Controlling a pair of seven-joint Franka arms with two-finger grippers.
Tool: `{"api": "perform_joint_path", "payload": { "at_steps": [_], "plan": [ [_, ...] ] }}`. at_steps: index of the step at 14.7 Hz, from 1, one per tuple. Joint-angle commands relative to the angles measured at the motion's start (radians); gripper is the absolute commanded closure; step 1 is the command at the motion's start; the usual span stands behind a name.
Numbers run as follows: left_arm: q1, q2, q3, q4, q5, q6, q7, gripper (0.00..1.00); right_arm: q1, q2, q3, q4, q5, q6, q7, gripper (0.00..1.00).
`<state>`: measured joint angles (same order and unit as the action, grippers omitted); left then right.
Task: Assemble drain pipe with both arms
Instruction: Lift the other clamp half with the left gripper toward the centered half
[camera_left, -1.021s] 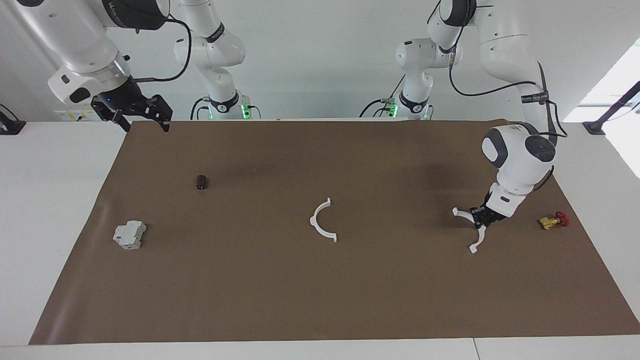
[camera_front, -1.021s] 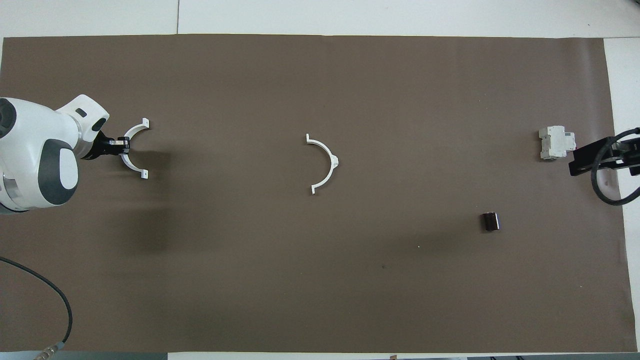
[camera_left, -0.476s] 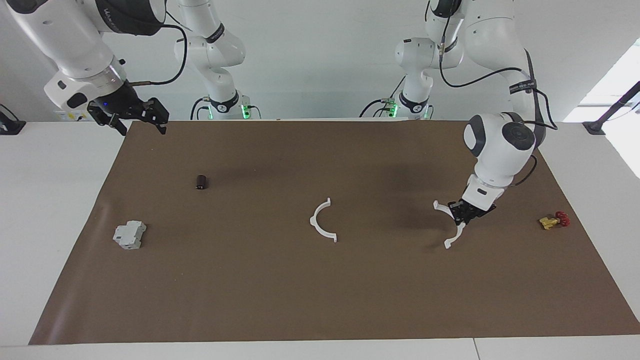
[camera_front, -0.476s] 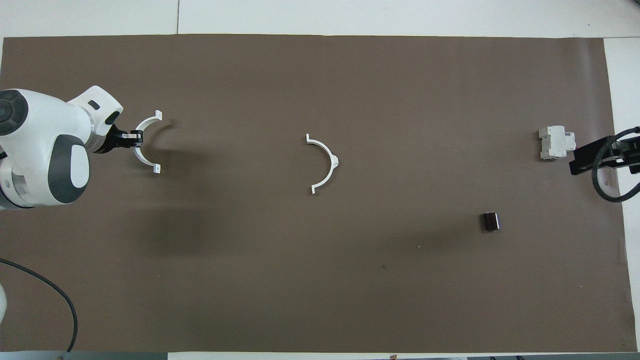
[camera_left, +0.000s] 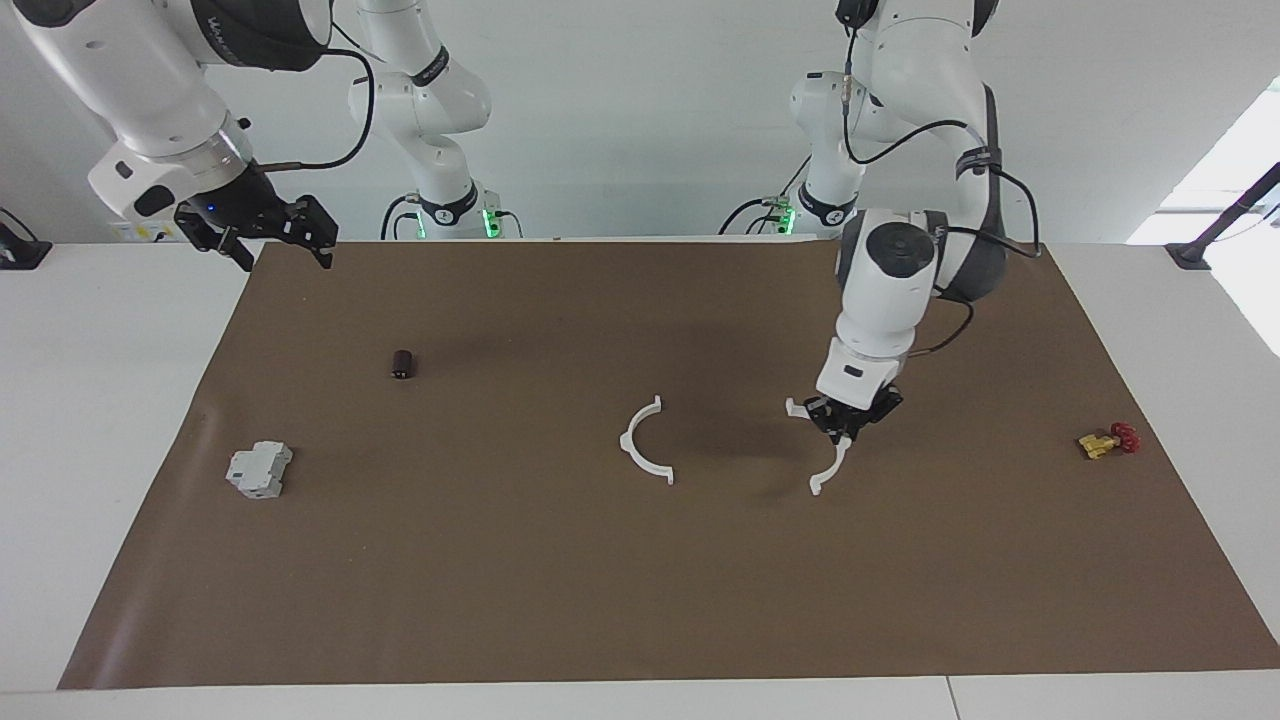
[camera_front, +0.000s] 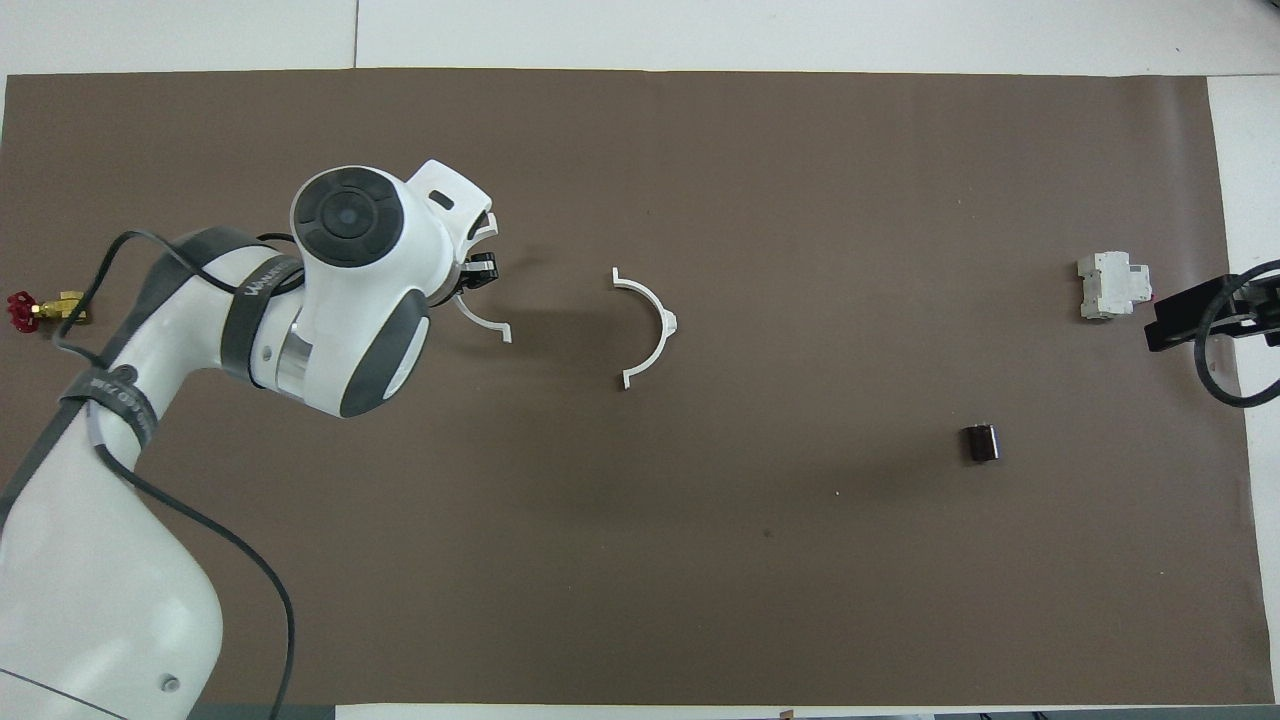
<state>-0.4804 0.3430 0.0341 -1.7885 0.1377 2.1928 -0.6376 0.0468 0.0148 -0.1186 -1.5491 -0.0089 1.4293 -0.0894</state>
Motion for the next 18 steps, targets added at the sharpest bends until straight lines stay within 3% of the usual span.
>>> {"api": "perform_joint_path", "payload": {
  "at_steps": [1,5,10,18],
  "plan": [
    [-0.076,0.073,0.018,0.084,0.026,-0.042,-0.088,1.00,-0.010,-0.012,0.011,-0.017,-0.010,0.020,-0.024,0.00],
    [-0.135,0.116,0.016,0.081,0.062,-0.012,-0.142,1.00,-0.010,-0.012,0.013,-0.017,-0.008,0.019,-0.024,0.00],
    [-0.178,0.113,0.012,0.032,0.065,0.067,-0.137,1.00,-0.012,-0.012,0.013,-0.016,-0.008,0.030,-0.026,0.00],
    [-0.204,0.096,0.010,-0.014,0.063,0.068,-0.140,1.00,-0.007,-0.012,0.014,-0.013,-0.008,0.042,-0.024,0.00]
  ]
}}
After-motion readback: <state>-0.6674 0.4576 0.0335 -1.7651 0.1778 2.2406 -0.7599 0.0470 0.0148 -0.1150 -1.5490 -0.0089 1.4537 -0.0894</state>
